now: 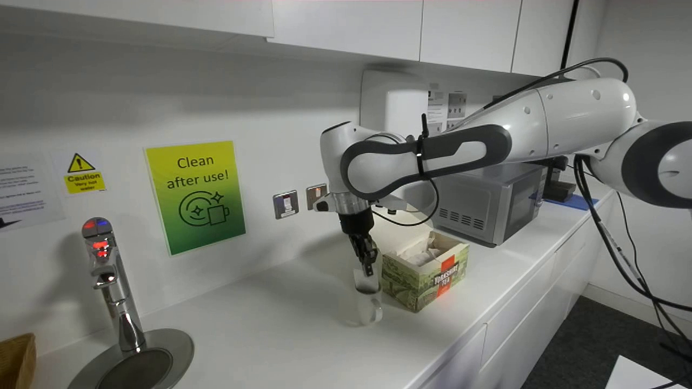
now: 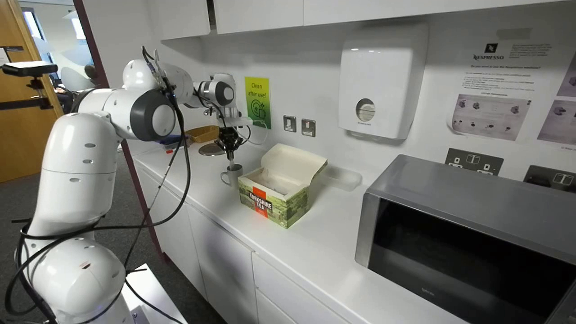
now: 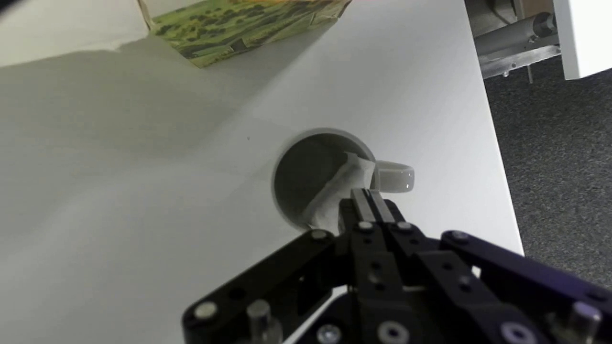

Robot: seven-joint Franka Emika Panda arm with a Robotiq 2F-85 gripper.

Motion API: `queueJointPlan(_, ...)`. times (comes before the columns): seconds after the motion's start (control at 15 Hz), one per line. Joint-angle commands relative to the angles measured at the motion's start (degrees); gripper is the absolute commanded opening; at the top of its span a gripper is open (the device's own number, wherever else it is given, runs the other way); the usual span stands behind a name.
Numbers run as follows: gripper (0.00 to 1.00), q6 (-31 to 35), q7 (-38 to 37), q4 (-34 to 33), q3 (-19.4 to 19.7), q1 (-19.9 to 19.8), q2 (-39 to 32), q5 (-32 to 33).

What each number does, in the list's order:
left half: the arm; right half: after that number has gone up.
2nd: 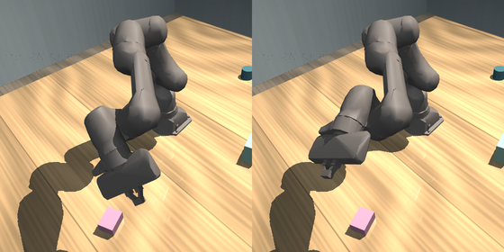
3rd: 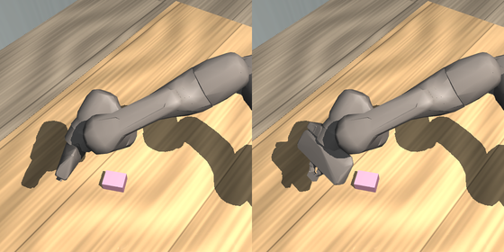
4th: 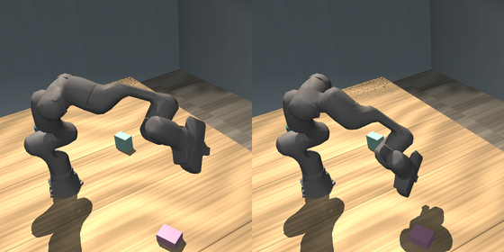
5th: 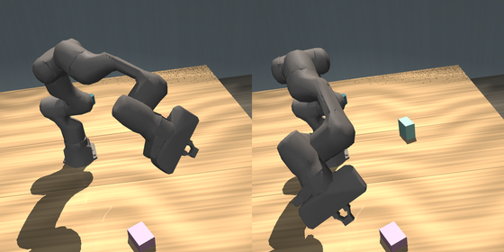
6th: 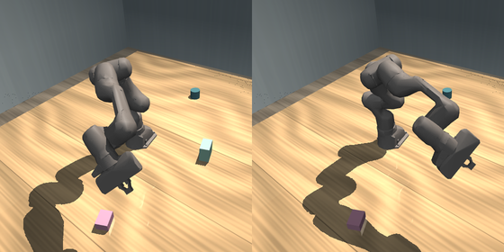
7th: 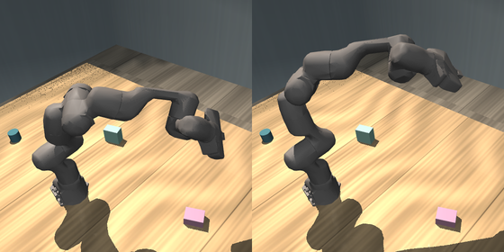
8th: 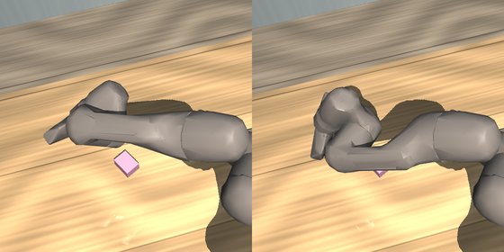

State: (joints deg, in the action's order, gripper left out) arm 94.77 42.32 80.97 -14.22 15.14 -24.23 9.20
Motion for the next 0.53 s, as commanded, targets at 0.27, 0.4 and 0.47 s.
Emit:
queueJointPlan(0.27, 0.0, 0.3, -0.2, 1.0, -0.5, -0.4, 5.2, -0.3)
queueJointPlan(0.4, 0.0, 0.9, -0.3, 1.6, -0.4, -0.7, 6.6, -0.5)
queueJointPlan(0.47, 0.0, 1.1, -0.5, 1.9, -0.3, -0.8, 7.3, -0.6)
